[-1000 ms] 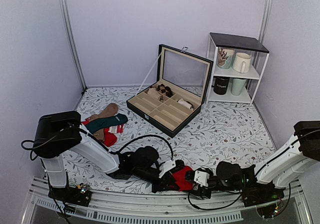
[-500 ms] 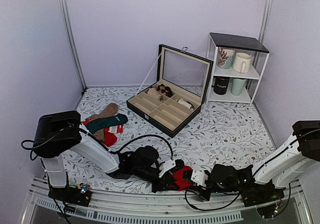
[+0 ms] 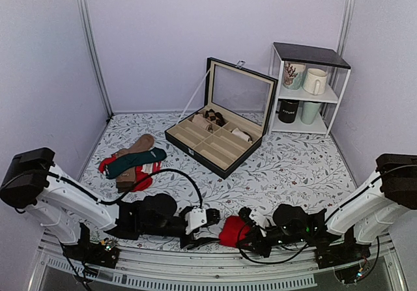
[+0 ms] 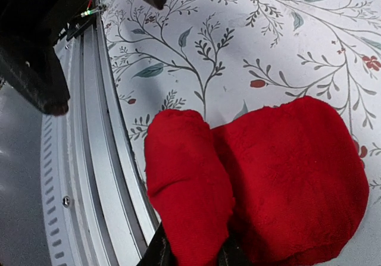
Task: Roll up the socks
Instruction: Roll the sock at the center of the board.
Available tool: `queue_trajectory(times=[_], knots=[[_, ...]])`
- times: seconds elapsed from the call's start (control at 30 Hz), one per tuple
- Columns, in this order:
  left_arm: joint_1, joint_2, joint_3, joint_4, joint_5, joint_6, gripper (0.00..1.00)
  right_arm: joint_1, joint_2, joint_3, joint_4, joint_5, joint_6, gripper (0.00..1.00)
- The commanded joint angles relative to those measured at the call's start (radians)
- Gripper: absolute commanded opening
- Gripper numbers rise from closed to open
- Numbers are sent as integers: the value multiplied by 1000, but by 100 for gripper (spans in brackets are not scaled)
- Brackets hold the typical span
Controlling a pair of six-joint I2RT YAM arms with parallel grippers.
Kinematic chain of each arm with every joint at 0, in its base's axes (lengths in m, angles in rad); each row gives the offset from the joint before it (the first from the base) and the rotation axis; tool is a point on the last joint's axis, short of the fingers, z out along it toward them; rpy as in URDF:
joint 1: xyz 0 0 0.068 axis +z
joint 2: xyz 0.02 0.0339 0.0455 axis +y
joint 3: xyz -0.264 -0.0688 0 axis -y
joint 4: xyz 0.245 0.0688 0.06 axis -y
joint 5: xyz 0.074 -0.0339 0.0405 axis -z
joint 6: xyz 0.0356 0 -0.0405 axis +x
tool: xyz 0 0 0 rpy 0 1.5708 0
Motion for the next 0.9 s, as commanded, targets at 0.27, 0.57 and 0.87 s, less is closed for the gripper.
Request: queue_trajectory(times=[0.27, 0.57, 0.87], knots=[[-40, 217, 81, 69, 52, 173, 64, -35, 226, -44, 7, -217, 227, 18], [-41, 290, 136, -2, 17, 143, 41, -48, 257, -49, 18, -235, 228, 18], [-37, 293, 182, -112, 67, 106, 0, -51, 238, -54, 11, -193, 225, 32]])
